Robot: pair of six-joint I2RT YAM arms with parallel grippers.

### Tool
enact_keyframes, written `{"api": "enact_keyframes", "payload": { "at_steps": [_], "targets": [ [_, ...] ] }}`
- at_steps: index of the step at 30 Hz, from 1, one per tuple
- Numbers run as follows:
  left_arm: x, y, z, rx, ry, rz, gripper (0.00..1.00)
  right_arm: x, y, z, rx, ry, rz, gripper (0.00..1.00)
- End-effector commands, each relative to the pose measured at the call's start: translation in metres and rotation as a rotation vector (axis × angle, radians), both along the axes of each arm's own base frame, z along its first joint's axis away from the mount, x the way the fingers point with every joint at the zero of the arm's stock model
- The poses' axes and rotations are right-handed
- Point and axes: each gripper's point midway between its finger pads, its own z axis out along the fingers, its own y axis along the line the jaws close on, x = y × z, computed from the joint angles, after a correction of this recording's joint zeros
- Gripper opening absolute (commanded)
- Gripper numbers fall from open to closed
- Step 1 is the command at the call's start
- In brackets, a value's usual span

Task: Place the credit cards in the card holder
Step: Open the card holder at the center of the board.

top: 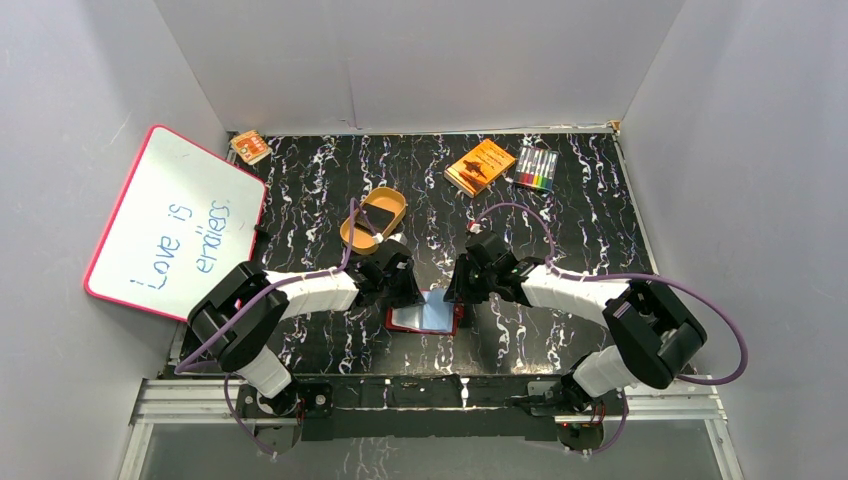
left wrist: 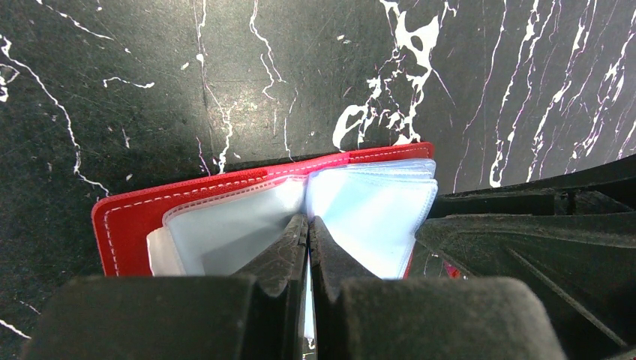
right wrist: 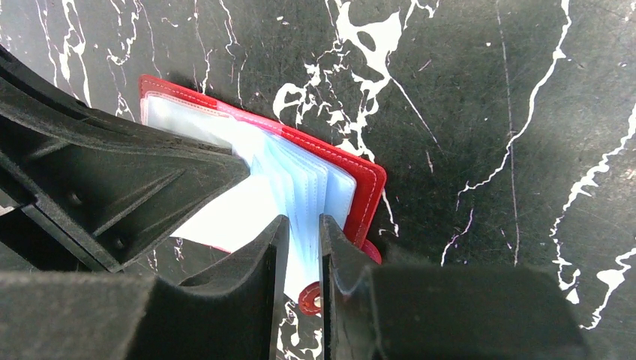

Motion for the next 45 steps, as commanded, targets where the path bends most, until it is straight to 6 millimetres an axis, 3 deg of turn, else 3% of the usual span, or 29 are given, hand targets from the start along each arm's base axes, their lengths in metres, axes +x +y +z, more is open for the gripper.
{"api": "enact_keyframes", "payload": {
  "at_steps": [1,11,23,34,45],
  "targets": [
    [-0.041,0.038,-0.042,0.169,0.142,-0.023,0.0,0.007,0.003,0.007,0.005,-0.031,0.0,0.3],
    [-0.04,0.037,-0.041,0.166,0.138,-0.022,0.0,0.002,0.009,0.001,0.021,0.0,0.047,0.31],
    [-0.035,0.032,-0.03,0.14,0.113,-0.023,0.0,-0.003,0.029,0.001,0.055,0.021,0.125,0.41],
    [-0.038,0.042,-0.039,0.177,0.121,-0.006,0.0,0.009,-0.004,0.014,-0.018,-0.074,-0.019,0.4],
    [-0.039,0.045,-0.042,0.183,0.127,0.008,0.0,0.009,-0.005,0.005,-0.045,-0.043,-0.01,0.29]
  ]
}}
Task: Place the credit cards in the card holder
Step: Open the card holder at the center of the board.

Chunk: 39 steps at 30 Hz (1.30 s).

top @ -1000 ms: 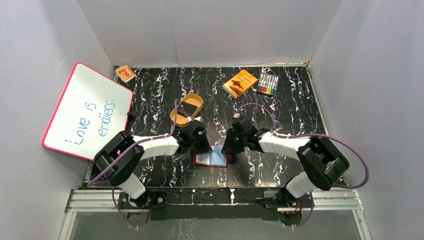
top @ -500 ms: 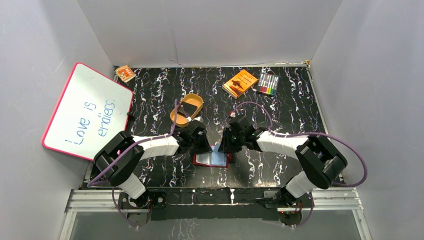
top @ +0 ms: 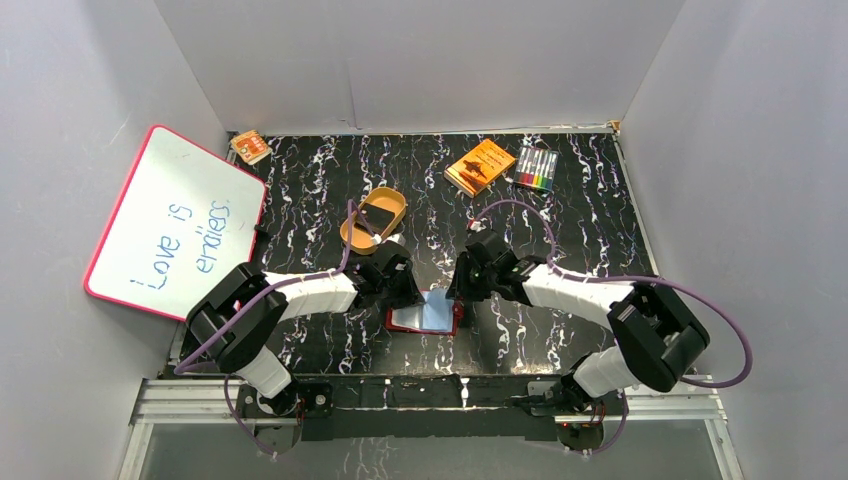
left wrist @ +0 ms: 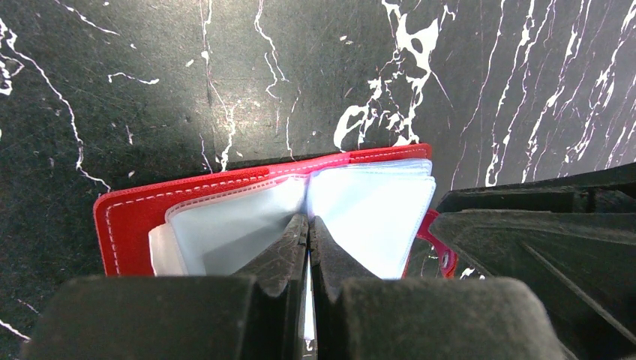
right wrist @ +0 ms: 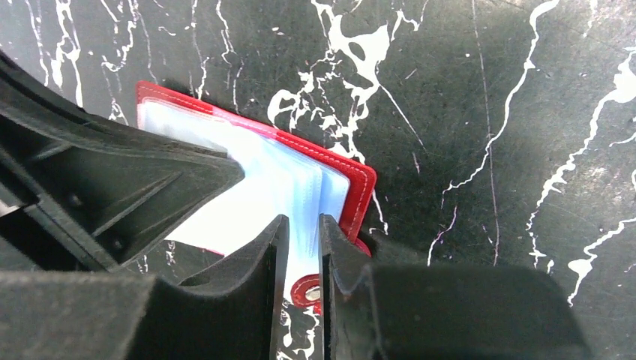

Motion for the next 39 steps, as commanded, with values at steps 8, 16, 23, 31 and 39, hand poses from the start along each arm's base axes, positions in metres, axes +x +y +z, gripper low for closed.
{"api": "enact_keyframes", "payload": {
  "at_steps": [8,16,23,31,39],
  "targets": [
    [-0.04,0.044,-0.041,0.187,0.132,-0.009,0.0,0.003,0.004,-0.008,-0.015,0.017,0.015,0.28],
    [-0.04,0.044,-0.041,0.187,0.132,-0.009,0.0,0.007,-0.001,0.0,-0.019,-0.013,-0.018,0.34],
    [-0.041,0.045,-0.042,0.186,0.134,-0.006,0.0,0.014,-0.004,0.013,-0.009,-0.073,-0.034,0.36],
    [-0.04,0.044,-0.041,0.184,0.132,-0.006,0.0,0.011,0.006,0.008,0.011,-0.043,0.007,0.39],
    [-0.04,0.044,-0.041,0.182,0.131,-0.004,0.0,0.008,0.011,0.004,0.021,-0.026,0.03,0.41]
  ]
}}
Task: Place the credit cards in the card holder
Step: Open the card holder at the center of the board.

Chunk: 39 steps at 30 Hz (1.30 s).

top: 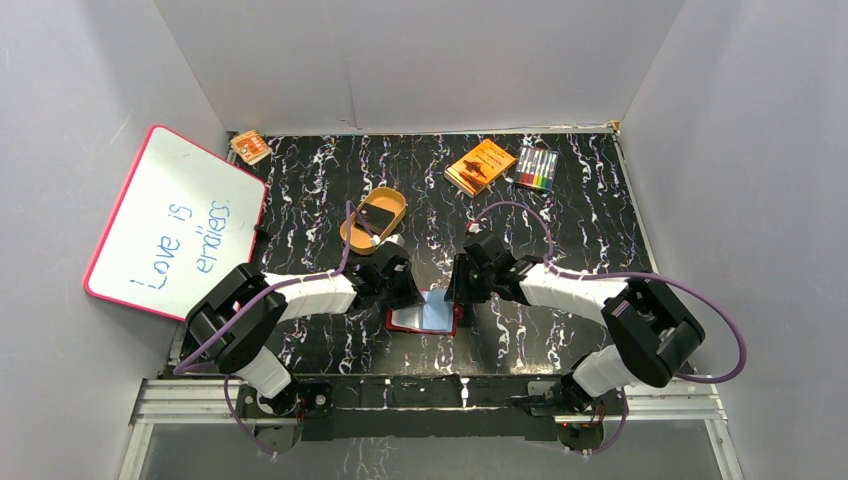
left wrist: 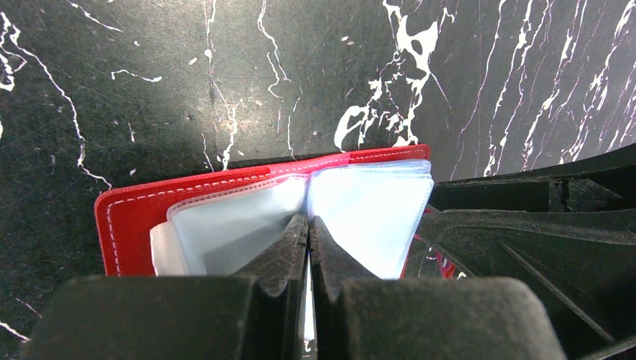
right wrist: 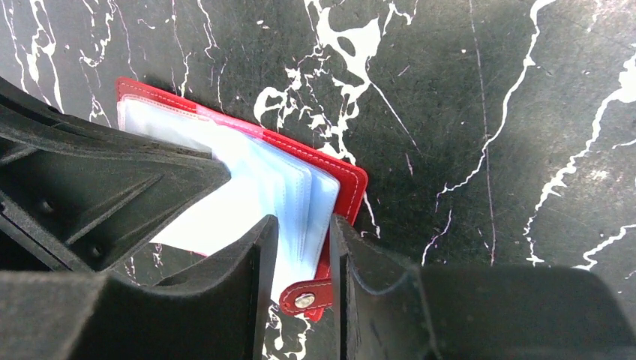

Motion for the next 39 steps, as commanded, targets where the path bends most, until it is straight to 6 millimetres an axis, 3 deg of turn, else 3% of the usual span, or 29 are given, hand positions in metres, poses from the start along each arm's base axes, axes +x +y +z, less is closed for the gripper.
{"api": "enact_keyframes", "payload": {
  "at_steps": [1,11,20,27,30,35,39],
  "targets": [
    [-0.04,0.044,-0.041,0.191,0.134,-0.018,0.0,0.009,0.013,0.013,0.049,-0.04,0.023,0.41],
    [-0.04,0.042,-0.04,0.184,0.131,-0.02,0.0,0.003,0.019,0.003,0.046,0.005,0.061,0.41],
    [-0.036,0.039,-0.031,0.171,0.115,-0.015,0.0,-0.002,0.044,0.018,0.169,-0.02,0.147,0.46],
    [-0.029,0.034,-0.012,0.145,0.083,-0.019,0.07,-0.005,0.054,0.02,0.209,-0.003,0.172,0.33],
    [-0.025,0.033,-0.005,0.138,0.073,-0.018,0.12,-0.006,0.056,0.018,0.219,0.011,0.175,0.23],
    [-0.021,0.035,0.009,0.124,0.051,-0.016,0.26,-0.006,0.056,0.019,0.221,0.014,0.167,0.02],
    [-0.018,0.034,0.026,0.094,0.022,-0.01,0.43,-0.008,0.053,0.024,0.224,0.023,0.139,0.0]
  ]
}}
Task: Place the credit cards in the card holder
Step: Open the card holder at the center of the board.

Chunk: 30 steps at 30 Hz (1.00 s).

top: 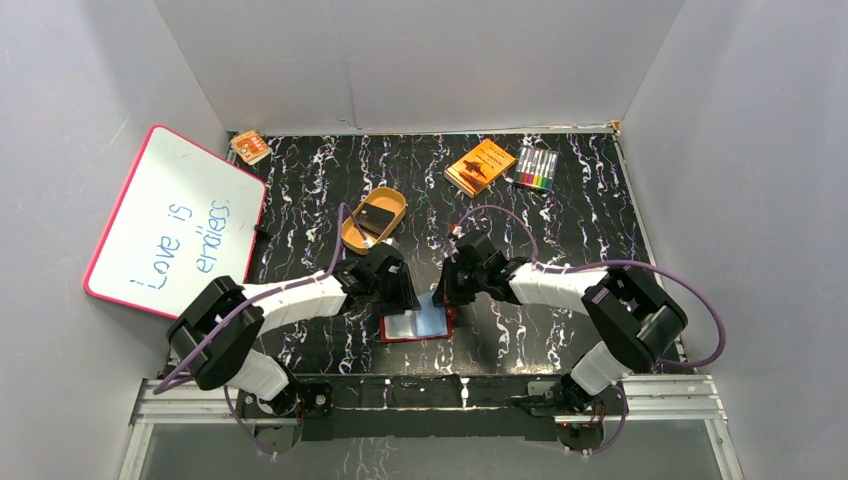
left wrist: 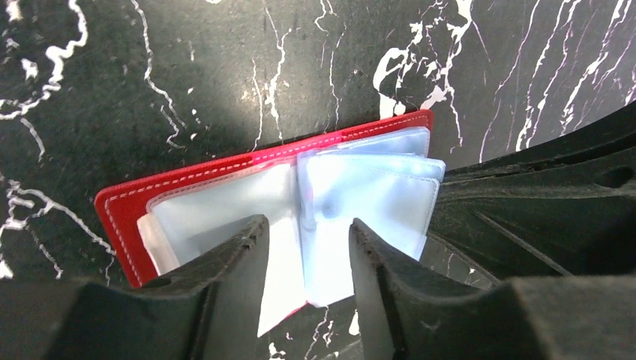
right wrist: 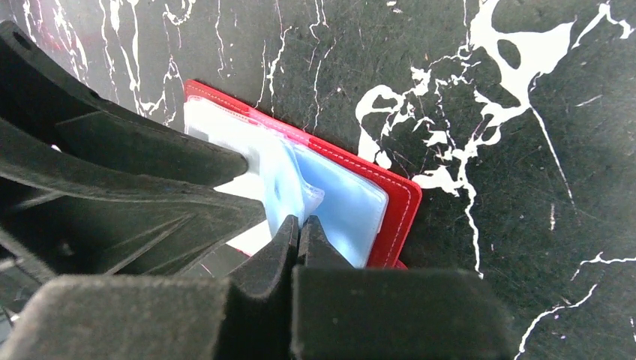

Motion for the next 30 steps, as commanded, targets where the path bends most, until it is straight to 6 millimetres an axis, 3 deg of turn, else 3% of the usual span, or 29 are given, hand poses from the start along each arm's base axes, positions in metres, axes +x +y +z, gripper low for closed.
{"api": "enact_keyframes", "payload": {
  "at_steps": [1,6,9,15,22,30],
  "targets": [
    [0.0,0.01,0.021,0.007,-0.025,0.007,0.46,0.006,0.008,0.023,0.055,-0.024,-0.028,0.0],
    [0.0,-0.007,0.047,-0.112,-0.057,-0.029,0.57,-0.006,-0.007,0.021,0.016,0.065,-0.116,0.0],
    [-0.001,-0.02,0.057,-0.188,-0.073,-0.064,0.63,-0.011,-0.009,0.031,0.048,0.091,-0.152,0.0],
    [0.002,-0.035,0.069,-0.278,-0.092,-0.083,0.68,-0.011,-0.01,0.046,0.066,0.093,-0.176,0.0],
    [0.004,-0.036,0.065,-0.253,-0.086,-0.087,0.67,-0.012,-0.012,0.044,0.059,0.085,-0.171,0.0],
    [0.001,-0.03,0.045,-0.204,-0.042,-0.074,0.58,-0.011,-0.013,0.044,0.058,0.077,-0.17,0.0]
  ]
}}
